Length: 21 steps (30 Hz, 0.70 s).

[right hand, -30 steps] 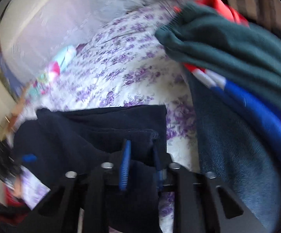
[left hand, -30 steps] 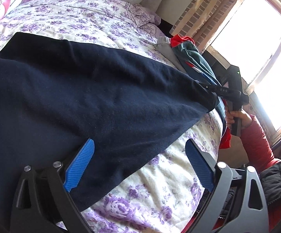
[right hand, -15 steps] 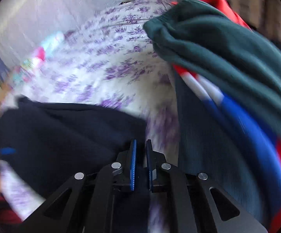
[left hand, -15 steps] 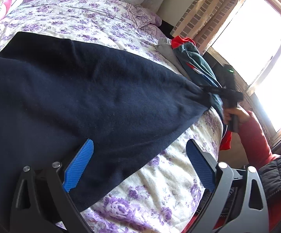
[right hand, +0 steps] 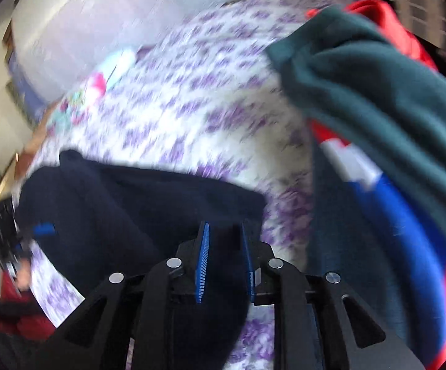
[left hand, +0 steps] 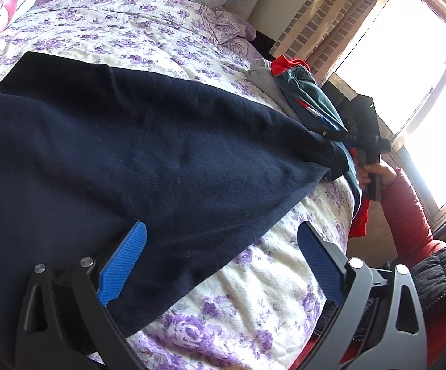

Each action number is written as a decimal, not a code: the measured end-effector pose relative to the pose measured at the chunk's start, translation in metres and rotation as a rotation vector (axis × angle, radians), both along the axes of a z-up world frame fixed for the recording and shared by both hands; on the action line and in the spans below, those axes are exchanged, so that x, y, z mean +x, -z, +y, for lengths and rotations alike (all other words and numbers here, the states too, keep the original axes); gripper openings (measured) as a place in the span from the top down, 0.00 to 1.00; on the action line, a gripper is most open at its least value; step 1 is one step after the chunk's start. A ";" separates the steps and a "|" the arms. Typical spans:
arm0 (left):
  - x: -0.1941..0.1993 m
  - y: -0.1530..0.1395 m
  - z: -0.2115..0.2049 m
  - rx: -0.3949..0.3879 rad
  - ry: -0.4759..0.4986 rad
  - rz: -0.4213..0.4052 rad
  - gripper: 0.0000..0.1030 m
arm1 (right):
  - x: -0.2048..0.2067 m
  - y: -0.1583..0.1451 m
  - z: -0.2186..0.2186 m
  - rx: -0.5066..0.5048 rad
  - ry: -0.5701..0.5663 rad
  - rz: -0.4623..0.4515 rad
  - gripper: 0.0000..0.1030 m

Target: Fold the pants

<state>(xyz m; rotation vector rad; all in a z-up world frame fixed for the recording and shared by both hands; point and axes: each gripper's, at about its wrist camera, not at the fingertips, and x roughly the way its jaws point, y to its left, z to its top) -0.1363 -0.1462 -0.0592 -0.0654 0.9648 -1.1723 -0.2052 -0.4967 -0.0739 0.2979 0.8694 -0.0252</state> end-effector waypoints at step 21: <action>-0.001 0.000 -0.004 0.003 0.005 0.001 0.05 | 0.026 -0.009 0.058 -0.396 -0.228 0.023 0.58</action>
